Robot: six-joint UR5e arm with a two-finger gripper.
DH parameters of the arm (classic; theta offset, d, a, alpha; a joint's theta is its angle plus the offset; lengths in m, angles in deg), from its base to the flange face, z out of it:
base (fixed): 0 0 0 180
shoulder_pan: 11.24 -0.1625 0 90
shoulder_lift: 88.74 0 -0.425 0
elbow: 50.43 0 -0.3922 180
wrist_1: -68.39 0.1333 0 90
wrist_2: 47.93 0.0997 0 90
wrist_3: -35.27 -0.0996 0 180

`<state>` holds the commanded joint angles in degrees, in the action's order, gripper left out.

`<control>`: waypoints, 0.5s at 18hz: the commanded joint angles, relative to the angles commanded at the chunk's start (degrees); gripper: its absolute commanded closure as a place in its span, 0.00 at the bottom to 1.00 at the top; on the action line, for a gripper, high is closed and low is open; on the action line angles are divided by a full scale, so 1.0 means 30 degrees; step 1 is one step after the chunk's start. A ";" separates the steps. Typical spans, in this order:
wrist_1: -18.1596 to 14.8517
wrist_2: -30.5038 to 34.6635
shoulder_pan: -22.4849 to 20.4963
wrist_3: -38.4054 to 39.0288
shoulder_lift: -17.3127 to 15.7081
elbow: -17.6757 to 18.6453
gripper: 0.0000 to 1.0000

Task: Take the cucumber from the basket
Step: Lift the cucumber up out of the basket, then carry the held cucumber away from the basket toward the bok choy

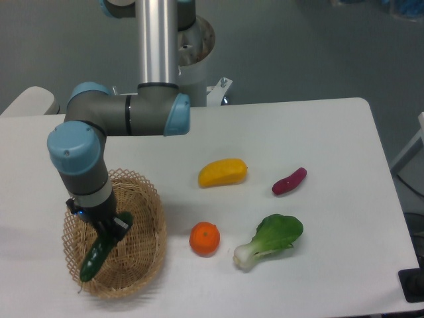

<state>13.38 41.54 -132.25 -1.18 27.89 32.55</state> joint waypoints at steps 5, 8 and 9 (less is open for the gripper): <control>-0.0707 -0.0262 -0.2754 -0.5128 -0.0410 -0.0589 0.86; -0.0795 -0.0410 -0.4102 -0.7881 -0.0527 -0.0589 0.86; -0.0824 -0.0410 -0.4542 -0.8587 -0.0528 -0.0589 0.86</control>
<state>10.91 40.31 -145.88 -26.93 26.31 30.78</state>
